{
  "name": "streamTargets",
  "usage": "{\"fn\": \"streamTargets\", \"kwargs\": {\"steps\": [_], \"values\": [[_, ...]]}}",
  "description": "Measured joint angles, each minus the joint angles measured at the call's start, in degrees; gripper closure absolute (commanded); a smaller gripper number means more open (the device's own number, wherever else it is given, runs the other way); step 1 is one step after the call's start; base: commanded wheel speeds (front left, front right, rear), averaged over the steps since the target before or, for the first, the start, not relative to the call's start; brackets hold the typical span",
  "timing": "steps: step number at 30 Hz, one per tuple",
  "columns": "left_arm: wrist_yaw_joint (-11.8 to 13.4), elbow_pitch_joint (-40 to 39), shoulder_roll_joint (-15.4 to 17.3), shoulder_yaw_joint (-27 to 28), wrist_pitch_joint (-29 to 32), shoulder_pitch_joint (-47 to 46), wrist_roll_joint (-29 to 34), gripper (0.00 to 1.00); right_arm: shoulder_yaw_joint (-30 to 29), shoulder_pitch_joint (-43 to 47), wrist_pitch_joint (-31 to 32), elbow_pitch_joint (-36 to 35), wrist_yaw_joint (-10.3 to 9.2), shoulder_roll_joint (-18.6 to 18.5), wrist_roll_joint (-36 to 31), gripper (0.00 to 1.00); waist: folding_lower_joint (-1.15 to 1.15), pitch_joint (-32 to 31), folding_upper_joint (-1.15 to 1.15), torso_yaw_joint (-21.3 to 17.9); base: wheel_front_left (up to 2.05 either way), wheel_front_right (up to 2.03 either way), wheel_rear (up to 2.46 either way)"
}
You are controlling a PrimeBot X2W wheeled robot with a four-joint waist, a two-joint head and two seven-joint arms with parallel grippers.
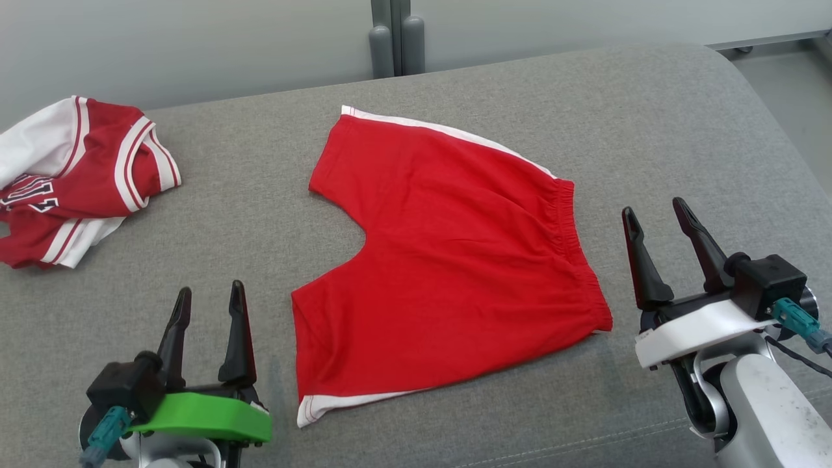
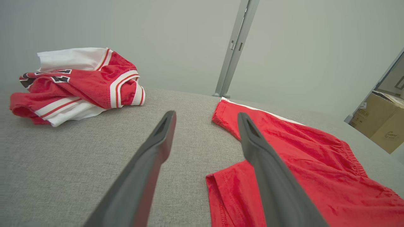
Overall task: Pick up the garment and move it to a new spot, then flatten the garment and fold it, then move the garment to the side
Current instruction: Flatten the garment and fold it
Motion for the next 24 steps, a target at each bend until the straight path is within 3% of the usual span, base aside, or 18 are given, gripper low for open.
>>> {"fn": "streamTargets", "kwargs": {"steps": [24], "values": [[0.26, -1.41, -1.29, 1.32, -0.01, 3.2, 3.5, 0.0, -0.42, 0.59, 0.0, 1.36, 0.57, 0.36, -0.82, 0.0, 0.0, -0.31, 0.0, 0.74, 0.0, 0.0, 0.0]]}}
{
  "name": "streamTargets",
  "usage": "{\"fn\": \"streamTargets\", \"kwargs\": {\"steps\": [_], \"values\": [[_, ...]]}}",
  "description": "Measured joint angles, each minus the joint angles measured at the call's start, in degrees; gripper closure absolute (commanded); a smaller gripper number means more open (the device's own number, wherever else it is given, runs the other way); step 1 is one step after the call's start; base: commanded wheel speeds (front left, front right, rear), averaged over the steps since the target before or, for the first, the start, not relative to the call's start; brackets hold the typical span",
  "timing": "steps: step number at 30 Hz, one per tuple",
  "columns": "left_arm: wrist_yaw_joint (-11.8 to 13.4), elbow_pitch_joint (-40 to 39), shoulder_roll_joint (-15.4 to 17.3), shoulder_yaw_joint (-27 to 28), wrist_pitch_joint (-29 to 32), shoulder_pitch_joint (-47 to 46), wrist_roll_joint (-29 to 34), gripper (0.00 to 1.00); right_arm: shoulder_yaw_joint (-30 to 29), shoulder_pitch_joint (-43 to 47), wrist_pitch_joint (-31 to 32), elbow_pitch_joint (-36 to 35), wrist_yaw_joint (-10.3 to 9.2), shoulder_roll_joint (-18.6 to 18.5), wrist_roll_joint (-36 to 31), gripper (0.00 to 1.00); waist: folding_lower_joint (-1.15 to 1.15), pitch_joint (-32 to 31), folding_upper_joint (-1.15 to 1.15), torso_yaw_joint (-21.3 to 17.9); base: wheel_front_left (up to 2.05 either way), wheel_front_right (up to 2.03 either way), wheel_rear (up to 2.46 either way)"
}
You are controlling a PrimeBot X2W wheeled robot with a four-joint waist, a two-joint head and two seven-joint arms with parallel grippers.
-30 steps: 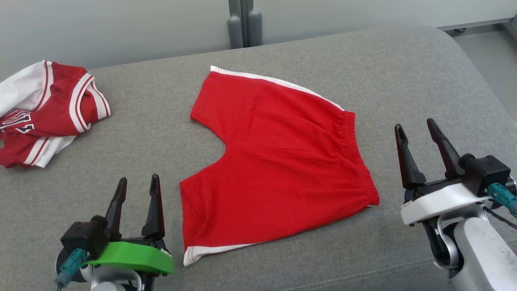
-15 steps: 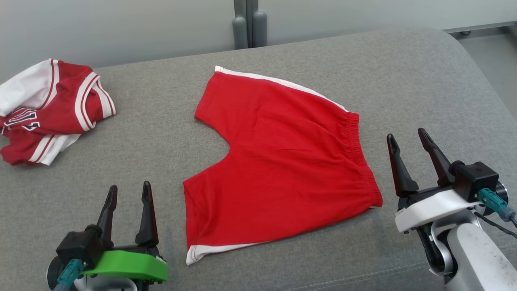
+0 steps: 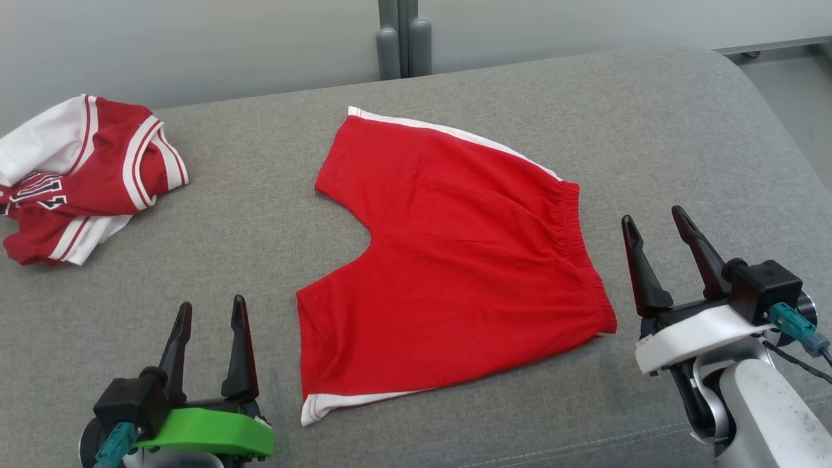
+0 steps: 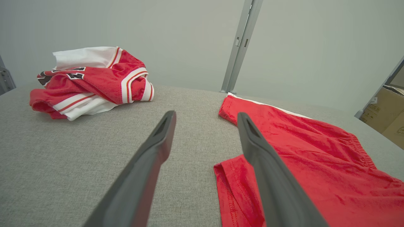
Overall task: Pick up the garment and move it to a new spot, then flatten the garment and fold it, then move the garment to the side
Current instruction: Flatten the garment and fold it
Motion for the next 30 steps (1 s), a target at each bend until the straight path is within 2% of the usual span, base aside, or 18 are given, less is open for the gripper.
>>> {"fn": "streamTargets", "kwargs": {"steps": [4, 6, 14, 20, 28, 29, 30], "values": [[0.0, 0.31, -0.03, -0.2, 0.0, 0.11, 0.0, 0.0, -0.07, 0.02, 0.0, 0.33, 0.02, -0.04, -0.12, 0.0, 0.0, -0.04, 0.0, 0.05, 0.0, 0.0, 0.0], [-0.1, 1.35, -0.01, -1.26, 0.0, 0.75, 0.0, 0.0, 0.22, 0.15, 0.0, 1.0, 0.66, -0.42, -0.8, 0.0, 0.0, -0.07, 0.0, 0.09, 0.0, 0.0, 0.0], [-4.58, 7.22, 1.31, -6.5, 3.83, 4.69, -0.6, 0.0, 4.44, 3.86, 0.01, 5.91, 4.85, -5.44, -4.01, 0.0, 0.0, 0.03, 0.0, 0.23, 0.0, 0.0, 0.0], [-6.14, 10.34, 1.22, -6.56, 6.12, 4.95, -3.37, 0.0, 4.04, 4.77, 0.0, 7.82, 5.3, -6.92, -3.98, 0.0, 0.0, 0.38, 0.0, 0.21, 0.0, 0.0, 0.0], [-8.22, 13.08, 1.09, -7.61, 8.43, 4.89, -4.75, 0.0, 4.36, 4.76, 0.0, 8.56, 6.06, -5.81, -3.47, 0.0, 0.0, 1.11, 0.0, -0.85, 0.0, 0.0, 0.0], [-8.58, 13.26, 1.08, -7.82, 8.55, 4.81, -4.95, 0.04, 4.32, 4.71, 0.0, 8.56, 6.06, -5.82, -3.47, 0.0, 0.0, 1.27, 0.0, -0.99, 0.0, 0.0, 0.0], [-8.73, 13.48, 1.09, -8.1, 8.89, 4.67, -5.08, 0.18, 4.26, 4.65, 0.0, 8.57, 6.06, -5.82, -3.46, 0.0, 0.0, 1.41, 0.0, -1.13, 0.0, 0.0, 0.0]]}}
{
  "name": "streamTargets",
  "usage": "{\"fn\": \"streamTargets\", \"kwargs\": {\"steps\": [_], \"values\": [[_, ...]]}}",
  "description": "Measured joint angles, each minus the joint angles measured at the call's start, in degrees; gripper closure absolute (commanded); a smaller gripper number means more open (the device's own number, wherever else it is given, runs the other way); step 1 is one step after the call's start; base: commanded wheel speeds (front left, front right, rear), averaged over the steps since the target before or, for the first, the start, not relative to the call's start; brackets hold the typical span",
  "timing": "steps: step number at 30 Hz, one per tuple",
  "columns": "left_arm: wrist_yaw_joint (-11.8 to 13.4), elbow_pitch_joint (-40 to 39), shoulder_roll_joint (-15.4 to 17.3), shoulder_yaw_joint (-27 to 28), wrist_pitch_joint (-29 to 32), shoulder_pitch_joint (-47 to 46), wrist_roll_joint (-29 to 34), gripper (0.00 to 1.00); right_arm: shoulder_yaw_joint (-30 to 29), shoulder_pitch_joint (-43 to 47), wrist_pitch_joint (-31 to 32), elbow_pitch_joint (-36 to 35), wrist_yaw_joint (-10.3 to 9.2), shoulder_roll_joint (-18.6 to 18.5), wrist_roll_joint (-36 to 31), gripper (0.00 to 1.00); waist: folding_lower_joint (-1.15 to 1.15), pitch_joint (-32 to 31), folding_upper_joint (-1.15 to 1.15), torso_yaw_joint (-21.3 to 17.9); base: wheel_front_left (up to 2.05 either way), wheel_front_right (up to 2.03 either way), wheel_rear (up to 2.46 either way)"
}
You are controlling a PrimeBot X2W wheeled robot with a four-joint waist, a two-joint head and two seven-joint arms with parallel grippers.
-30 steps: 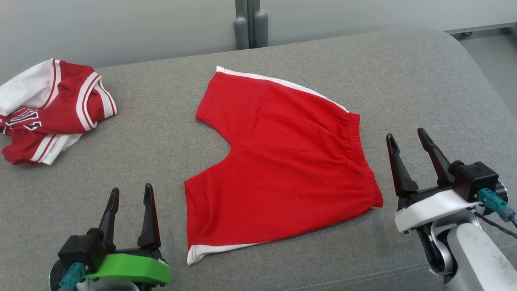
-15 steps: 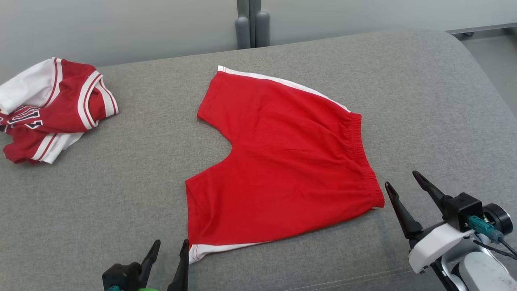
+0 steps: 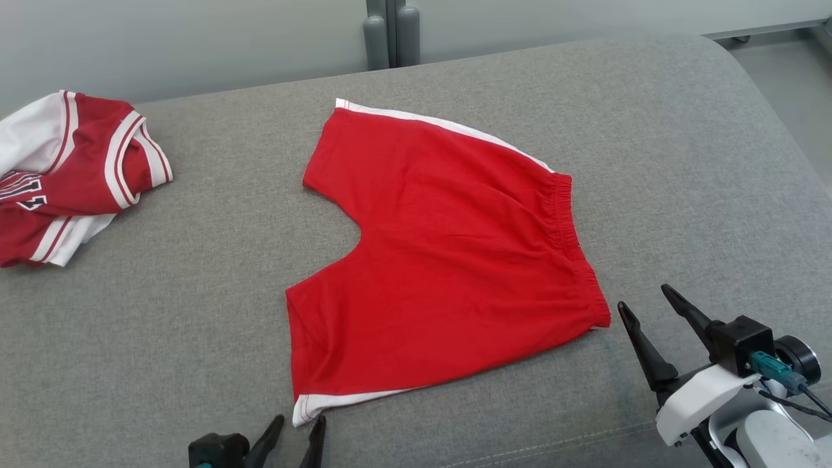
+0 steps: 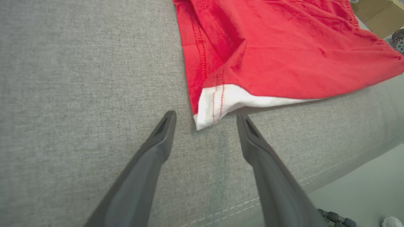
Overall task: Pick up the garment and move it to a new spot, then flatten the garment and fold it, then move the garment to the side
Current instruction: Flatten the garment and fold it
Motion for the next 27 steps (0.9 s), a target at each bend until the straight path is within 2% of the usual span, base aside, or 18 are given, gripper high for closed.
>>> {"fn": "streamTargets", "kwargs": {"steps": [2, 4, 10, 14, 16, 17, 23, 27], "values": [[-0.47, 0.47, -0.02, -0.75, 0.07, -0.28, 0.0, 0.39, -0.26, -0.02, 0.0, 0.05, 0.01, -0.02, 0.08, 0.0, 0.0, 0.29, 0.0, -0.21, 0.0, 0.0, 0.0], [-0.88, 0.68, -0.12, -1.04, 0.51, -0.63, -0.02, 0.51, -0.55, -0.03, 0.0, 0.24, 0.01, -0.08, 0.11, 0.0, 0.0, 0.46, 0.0, -0.33, 0.0, 0.0, 0.0], [-1.34, 0.9, -0.2, -1.26, 0.52, -1.79, -0.56, 0.53, -1.04, -0.06, 0.0, 0.66, 0.24, -0.09, 0.16, 0.0, 0.0, 0.82, 0.0, -0.38, 0.0, 0.0, 0.0], [-1.45, 1.11, -0.23, -1.82, 0.52, -2.54, -0.56, 0.69, -1.01, -0.19, 0.0, 1.08, 0.49, -0.04, 0.34, 0.0, 0.0, 1.02, 0.0, -0.29, 0.0, 0.0, 0.0], [-1.69, 1.2, -0.3, -2.42, 0.52, -2.85, -0.56, 0.93, -0.8, -0.37, 0.0, 1.6, 0.52, -0.05, 0.36, 0.0, 0.0, 1.11, 0.0, -0.22, 0.0, 0.0, 0.0], [-1.87, 1.34, -0.37, -2.6, 0.51, -2.92, -0.56, 1.0, -0.51, -0.47, 0.0, 2.07, 0.73, -0.08, 0.38, 0.0, 0.0, 1.16, 0.0, -0.18, 0.0, 0.0, 0.0], [-1.88, 2.01, -0.56, -2.55, -0.59, -4.05, -0.56, 1.0, 3.57, -1.39, 0.05, 5.81, 2.0, -1.41, -0.57, 0.0, 0.0, 1.47, 0.0, 0.21, 0.0, 0.0, 0.0], [-1.88, 1.71, -0.8, -1.75, -1.76, -5.66, -0.56, 1.0, 4.82, -2.25, 0.05, 7.4, 2.01, -2.46, -1.26, 0.0, 0.0, 1.79, 0.0, 0.93, 0.0, 0.0, 0.0]]}}
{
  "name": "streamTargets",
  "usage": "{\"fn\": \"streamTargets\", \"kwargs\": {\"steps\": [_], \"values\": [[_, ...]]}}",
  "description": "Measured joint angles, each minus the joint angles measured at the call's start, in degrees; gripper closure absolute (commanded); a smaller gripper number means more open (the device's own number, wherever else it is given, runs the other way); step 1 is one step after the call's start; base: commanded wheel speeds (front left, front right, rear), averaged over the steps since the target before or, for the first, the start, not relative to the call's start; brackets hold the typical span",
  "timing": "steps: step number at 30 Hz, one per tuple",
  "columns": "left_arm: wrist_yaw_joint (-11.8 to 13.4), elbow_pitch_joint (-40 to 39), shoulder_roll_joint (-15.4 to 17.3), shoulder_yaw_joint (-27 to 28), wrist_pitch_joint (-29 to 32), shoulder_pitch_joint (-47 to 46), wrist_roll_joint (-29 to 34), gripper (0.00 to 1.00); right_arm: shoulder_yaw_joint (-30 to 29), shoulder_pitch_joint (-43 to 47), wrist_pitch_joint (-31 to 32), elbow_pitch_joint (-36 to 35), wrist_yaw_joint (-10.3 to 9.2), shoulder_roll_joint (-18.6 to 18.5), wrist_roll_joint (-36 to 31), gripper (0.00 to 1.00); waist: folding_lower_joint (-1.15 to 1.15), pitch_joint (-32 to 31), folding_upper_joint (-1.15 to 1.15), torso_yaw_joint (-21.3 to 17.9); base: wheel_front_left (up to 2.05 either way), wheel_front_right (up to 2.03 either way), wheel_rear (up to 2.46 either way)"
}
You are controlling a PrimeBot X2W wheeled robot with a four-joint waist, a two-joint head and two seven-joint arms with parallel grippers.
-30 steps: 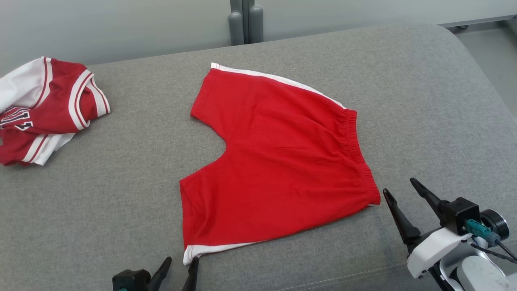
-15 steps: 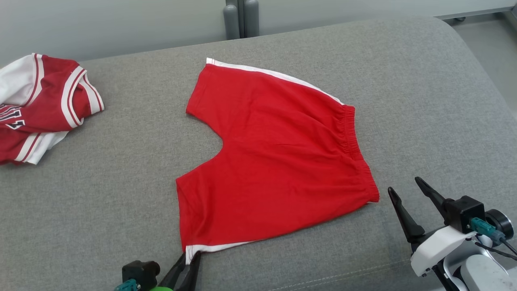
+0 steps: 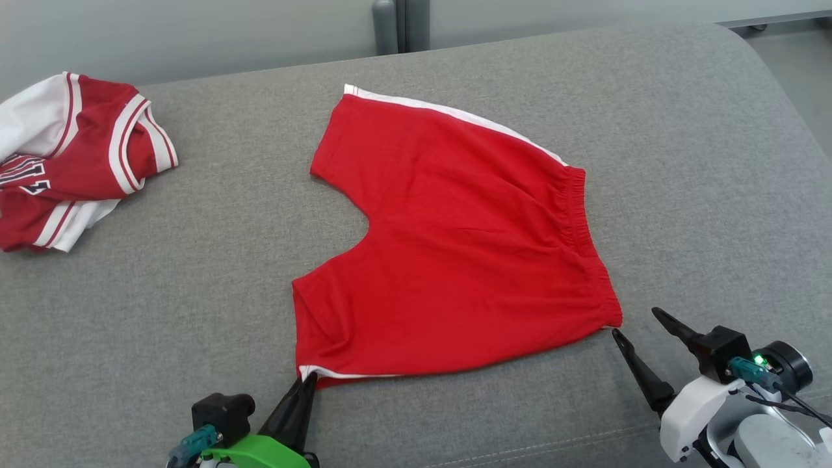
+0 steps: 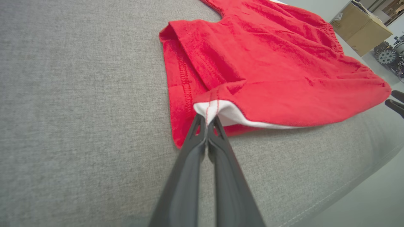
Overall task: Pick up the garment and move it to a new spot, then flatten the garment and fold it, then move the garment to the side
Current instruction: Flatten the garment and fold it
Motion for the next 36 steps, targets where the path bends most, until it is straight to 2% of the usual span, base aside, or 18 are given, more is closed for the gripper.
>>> {"fn": "streamTargets", "kwargs": {"steps": [5, 7, 8, 10, 13, 17, 19, 20, 21, 25, 27, 31, 36], "values": [[0.0, 0.12, -0.15, 0.35, -0.41, -0.7, 0.01, 1.0, 2.56, -2.53, 0.04, 2.0, 0.49, -0.81, -1.49, 0.0, 0.0, 0.38, 0.0, 1.1, 0.0, 0.0, 0.0], [0.0, 0.22, -0.19, 0.33, -0.66, -0.76, 0.01, 1.0, 3.31, -3.28, 0.04, 2.81, 0.51, -0.77, -1.49, 0.18, 0.0, 0.54, 0.0, 1.5, 0.0, 0.0, 0.0], [0.0, 0.31, -0.2, 0.26, -0.8, -0.82, 0.01, 1.0, 3.63, -3.67, 0.04, 3.2, 0.51, -0.73, -1.48, 0.32, 0.0, 0.61, 0.0, 1.69, 0.0, 0.0, 0.0], [0.0, 0.48, -0.23, 0.08, -0.89, -0.87, 0.01, 1.0, 4.23, -4.16, 0.04, 3.74, 0.51, -0.7, -1.45, 0.52, 0.0, 0.75, 0.0, 2.04, 0.0, 0.0, 0.0], [0.0, 0.76, -0.29, 0.1, -1.32, -0.88, 0.01, 1.0, 5.44, -5.22, 0.04, 4.65, 0.52, -0.27, -1.18, 0.53, 0.0, 0.94, 0.0, 2.32, 0.0, 0.0, 0.0], [0.0, 0.99, -0.33, 0.1, -1.36, -0.91, 0.0, 1.0, 7.14, -6.35, 0.04, 5.89, 0.52, 0.1, -0.63, 0.59, 0.0, 1.05, 0.0, 2.4, 0.0, 0.0, 0.0], [0.0, 1.09, -0.33, 0.1, -1.76, -1.0, 0.0, 1.0, 8.42, -6.72, 0.04, 6.26, 0.53, 0.21, 0.02, 0.73, 0.0, 1.09, 0.0, 2.4, 0.0, 0.0, 0.0], [0.0, 1.12, -0.34, 0.11, -1.82, -1.08, 0.0, 1.0, 8.96, -7.01, 0.04, 6.44, 0.53, 0.32, 0.49, 0.83, 0.0, 1.11, 0.0, 2.39, 0.0, 0.0, 0.0], [0.0, 1.14, -0.34, 0.11, -1.82, -1.16, 0.0, 1.0, 9.58, -7.38, 0.04, 6.51, 0.53, 0.37, 1.03, 1.0, 0.0, 1.12, 0.0, 2.38, 0.0, 0.0, 0.0], [-0.01, 1.19, -0.37, 0.35, -2.68, -1.68, 0.0, 1.0, 10.6, -8.39, 0.04, 6.54, 0.53, 0.49, 2.71, 1.0, 0.0, 1.12, 0.0, 2.31, 0.0, 0.0, 0.0], [-0.01, 0.53, -0.4, 1.23, -4.11, -2.16, -0.1, 1.0, 9.23, -8.45, 0.03, 5.83, 0.54, 0.84, 5.89, 1.0, 0.0, 1.05, 0.0, 2.26, 0.0, 0.0, 0.0], [-0.01, -2.22, -0.51, 2.83, -5.71, -3.57, -0.77, 1.0, 6.42, -8.47, 0.02, -0.25, 0.57, 2.47, 11.85, 1.0, 0.0, 0.85, 0.0, 2.22, 0.0, 0.0, 0.0], [-0.01, -6.06, -0.63, 4.63, -6.77, -4.59, -2.24, 1.0, 5.42, -8.47, 0.02, -4.78, 0.57, 1.15, 12.37, 1.0, 0.0, 0.45, 0.0, 2.1, 0.0, 0.0, 0.0]]}}
